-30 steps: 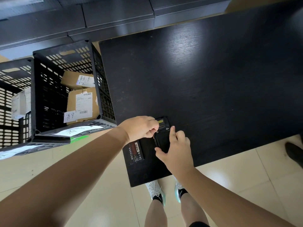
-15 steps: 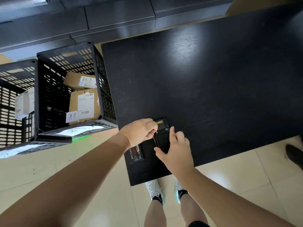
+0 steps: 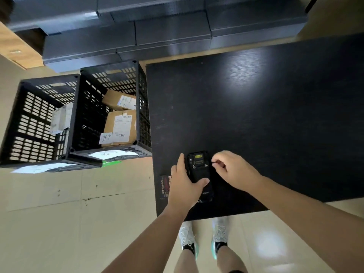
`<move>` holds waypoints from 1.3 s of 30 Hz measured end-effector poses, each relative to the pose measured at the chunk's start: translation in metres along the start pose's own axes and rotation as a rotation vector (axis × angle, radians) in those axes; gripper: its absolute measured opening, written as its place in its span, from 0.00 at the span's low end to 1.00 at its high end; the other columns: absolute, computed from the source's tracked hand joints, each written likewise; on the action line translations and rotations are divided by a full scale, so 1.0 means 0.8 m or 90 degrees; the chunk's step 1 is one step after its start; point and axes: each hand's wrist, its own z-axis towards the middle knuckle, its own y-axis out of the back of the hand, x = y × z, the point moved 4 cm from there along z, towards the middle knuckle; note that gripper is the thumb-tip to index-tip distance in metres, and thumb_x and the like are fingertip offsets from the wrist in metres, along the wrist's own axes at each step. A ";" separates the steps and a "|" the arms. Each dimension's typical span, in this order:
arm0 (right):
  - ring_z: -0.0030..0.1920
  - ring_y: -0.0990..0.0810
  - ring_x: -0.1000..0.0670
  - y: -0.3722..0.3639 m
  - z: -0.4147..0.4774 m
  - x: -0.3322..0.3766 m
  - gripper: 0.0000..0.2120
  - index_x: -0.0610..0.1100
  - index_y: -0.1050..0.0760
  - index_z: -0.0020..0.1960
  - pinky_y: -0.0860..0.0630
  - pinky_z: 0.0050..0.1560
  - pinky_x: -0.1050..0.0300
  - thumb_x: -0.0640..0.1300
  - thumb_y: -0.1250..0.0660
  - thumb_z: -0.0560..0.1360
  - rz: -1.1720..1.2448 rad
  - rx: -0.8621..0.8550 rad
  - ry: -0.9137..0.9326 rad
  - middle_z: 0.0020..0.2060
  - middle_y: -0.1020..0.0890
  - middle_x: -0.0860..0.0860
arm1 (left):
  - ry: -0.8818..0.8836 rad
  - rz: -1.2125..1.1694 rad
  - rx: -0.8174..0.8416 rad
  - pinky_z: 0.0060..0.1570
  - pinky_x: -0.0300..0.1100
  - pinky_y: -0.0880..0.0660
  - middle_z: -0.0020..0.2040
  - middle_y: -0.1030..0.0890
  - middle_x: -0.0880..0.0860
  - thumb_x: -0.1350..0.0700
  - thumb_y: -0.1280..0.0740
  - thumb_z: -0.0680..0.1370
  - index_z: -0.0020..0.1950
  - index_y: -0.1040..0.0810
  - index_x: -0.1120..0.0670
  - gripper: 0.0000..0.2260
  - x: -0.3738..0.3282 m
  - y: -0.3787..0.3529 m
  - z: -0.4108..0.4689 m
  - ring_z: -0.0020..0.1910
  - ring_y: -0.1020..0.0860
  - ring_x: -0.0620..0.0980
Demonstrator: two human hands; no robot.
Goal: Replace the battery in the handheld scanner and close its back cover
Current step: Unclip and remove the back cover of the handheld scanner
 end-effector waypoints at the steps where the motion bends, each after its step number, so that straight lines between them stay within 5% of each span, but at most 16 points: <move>1: 0.44 0.23 0.56 -0.002 0.006 0.001 0.05 0.49 0.24 0.54 0.25 0.44 0.59 0.45 0.36 0.79 -0.017 0.029 0.035 0.47 0.24 0.56 | 0.002 -0.003 0.001 0.58 0.40 0.32 0.63 0.32 0.49 0.46 0.22 0.67 0.79 0.49 0.44 0.48 0.001 -0.003 0.001 0.60 0.28 0.47; 7: 0.40 0.29 0.63 -0.012 0.027 -0.002 0.06 0.49 0.22 0.54 0.36 0.40 0.72 0.45 0.36 0.79 -0.067 0.086 0.153 0.46 0.28 0.61 | -0.001 -0.015 0.001 0.56 0.36 0.34 0.60 0.32 0.46 0.51 0.21 0.68 0.79 0.47 0.43 0.47 0.003 -0.011 0.003 0.52 0.30 0.42; 18: 0.45 0.22 0.52 -0.008 0.054 0.002 0.07 0.45 0.24 0.54 0.22 0.44 0.56 0.45 0.39 0.79 -0.229 0.197 0.340 0.49 0.21 0.51 | 0.026 -0.041 0.003 0.54 0.39 0.31 0.58 0.29 0.46 0.53 0.21 0.66 0.78 0.45 0.41 0.47 0.010 -0.015 0.008 0.53 0.28 0.43; 23: 0.44 0.21 0.47 -0.007 0.063 0.009 0.11 0.42 0.26 0.58 0.21 0.43 0.50 0.45 0.44 0.82 -0.366 0.250 0.452 0.47 0.21 0.48 | 0.041 -0.069 0.024 0.60 0.52 0.22 0.63 0.26 0.50 0.54 0.20 0.66 0.77 0.46 0.40 0.48 0.012 -0.017 0.009 0.58 0.23 0.50; 33: 0.49 0.22 0.43 -0.004 0.088 0.027 0.14 0.41 0.32 0.67 0.27 0.43 0.52 0.42 0.47 0.83 -0.581 0.419 0.646 0.54 0.22 0.45 | 0.044 -0.091 0.032 0.60 0.53 0.23 0.63 0.24 0.51 0.56 0.21 0.67 0.78 0.48 0.40 0.49 0.015 -0.022 0.011 0.58 0.22 0.52; 39: 0.49 0.22 0.43 -0.003 0.090 0.027 0.13 0.42 0.31 0.65 0.24 0.46 0.50 0.43 0.46 0.83 -0.556 0.424 0.609 0.54 0.22 0.46 | 0.043 -0.087 0.020 0.61 0.52 0.23 0.62 0.25 0.52 0.55 0.21 0.67 0.78 0.47 0.40 0.48 0.017 -0.022 0.011 0.57 0.22 0.52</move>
